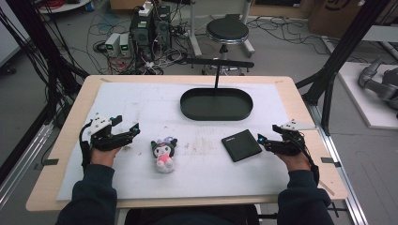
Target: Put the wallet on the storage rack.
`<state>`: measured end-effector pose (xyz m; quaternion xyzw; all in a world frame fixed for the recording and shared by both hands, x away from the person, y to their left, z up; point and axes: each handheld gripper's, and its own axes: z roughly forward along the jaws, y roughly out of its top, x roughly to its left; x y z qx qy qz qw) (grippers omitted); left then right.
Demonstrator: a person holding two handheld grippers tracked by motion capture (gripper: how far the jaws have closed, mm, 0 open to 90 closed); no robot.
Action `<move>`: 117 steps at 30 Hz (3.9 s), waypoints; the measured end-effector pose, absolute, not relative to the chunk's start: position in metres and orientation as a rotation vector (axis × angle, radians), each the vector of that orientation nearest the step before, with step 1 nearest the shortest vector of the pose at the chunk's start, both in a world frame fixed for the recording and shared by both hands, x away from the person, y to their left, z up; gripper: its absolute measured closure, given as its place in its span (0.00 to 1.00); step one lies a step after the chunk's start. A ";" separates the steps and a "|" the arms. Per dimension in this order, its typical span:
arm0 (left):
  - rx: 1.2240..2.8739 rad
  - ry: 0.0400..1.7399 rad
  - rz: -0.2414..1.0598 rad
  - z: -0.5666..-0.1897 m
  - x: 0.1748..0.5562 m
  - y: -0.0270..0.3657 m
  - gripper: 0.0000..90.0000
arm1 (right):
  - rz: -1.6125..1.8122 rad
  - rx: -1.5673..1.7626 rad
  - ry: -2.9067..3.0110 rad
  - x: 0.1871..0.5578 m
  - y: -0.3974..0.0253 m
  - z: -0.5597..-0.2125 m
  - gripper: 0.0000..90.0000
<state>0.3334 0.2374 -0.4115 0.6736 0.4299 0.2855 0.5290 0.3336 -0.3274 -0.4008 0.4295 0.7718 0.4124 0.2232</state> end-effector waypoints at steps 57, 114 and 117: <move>1.668 1.068 0.672 -0.418 0.334 0.239 0.28 | 1.195 1.181 2.175 0.344 -0.318 -0.406 0.92; 1.682 1.070 0.672 -0.419 0.335 0.238 0.28 | 1.117 0.893 2.059 0.326 -0.295 -0.381 0.67; 1.681 1.070 0.671 -0.419 0.335 0.238 0.28 | 1.083 0.899 2.103 0.328 -0.294 -0.385 0.68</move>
